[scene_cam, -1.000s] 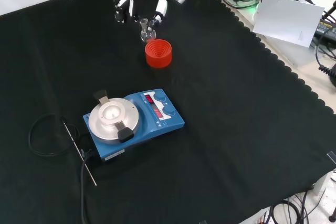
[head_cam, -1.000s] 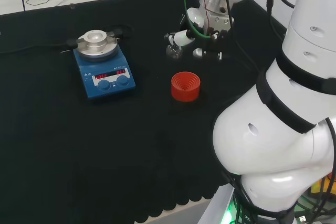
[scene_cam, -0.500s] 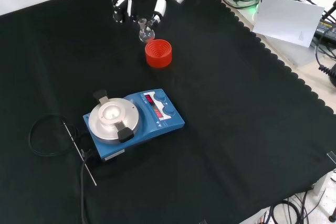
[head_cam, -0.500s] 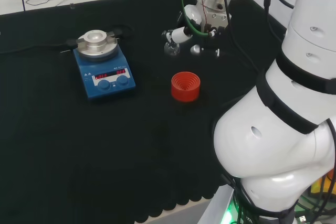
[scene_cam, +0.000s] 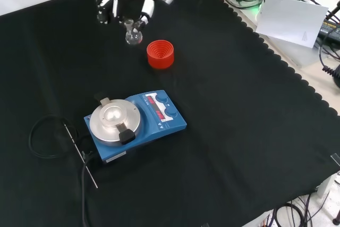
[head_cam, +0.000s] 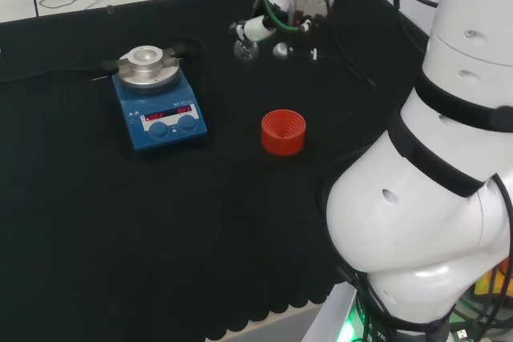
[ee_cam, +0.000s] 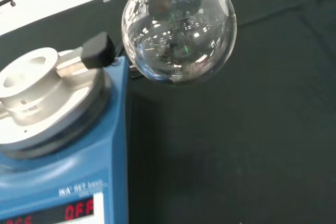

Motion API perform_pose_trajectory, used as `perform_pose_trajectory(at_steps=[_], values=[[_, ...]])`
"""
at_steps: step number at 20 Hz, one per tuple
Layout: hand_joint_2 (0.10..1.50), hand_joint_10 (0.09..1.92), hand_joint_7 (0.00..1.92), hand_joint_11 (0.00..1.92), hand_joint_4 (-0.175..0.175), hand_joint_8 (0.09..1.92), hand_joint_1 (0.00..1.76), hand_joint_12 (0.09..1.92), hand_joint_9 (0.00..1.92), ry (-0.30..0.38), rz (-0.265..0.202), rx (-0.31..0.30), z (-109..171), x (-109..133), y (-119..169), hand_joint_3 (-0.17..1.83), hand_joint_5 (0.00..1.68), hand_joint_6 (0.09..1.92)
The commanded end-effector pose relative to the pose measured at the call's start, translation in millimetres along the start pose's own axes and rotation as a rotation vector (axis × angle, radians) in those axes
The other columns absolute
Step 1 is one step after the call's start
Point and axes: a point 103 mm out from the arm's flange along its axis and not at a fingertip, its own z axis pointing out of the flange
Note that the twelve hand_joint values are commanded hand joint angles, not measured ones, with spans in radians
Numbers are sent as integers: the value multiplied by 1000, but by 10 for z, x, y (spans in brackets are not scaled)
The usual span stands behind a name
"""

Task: Place the round-bottom flask on the heater.

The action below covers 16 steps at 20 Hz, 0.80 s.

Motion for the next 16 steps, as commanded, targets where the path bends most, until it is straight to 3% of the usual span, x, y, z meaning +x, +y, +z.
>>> perform_pose_trajectory(at_steps=[1, 16], values=[[832, 665, 371, 186, -150, 733, 971, 1410, 601, -5, -58, 38, 144, 350, 357, 651, 1344, 1189], [831, 663, 372, 187, -147, 734, 969, 1409, 604, -16, -186, 45, 271, 1022, 887, 656, 1340, 1194]])
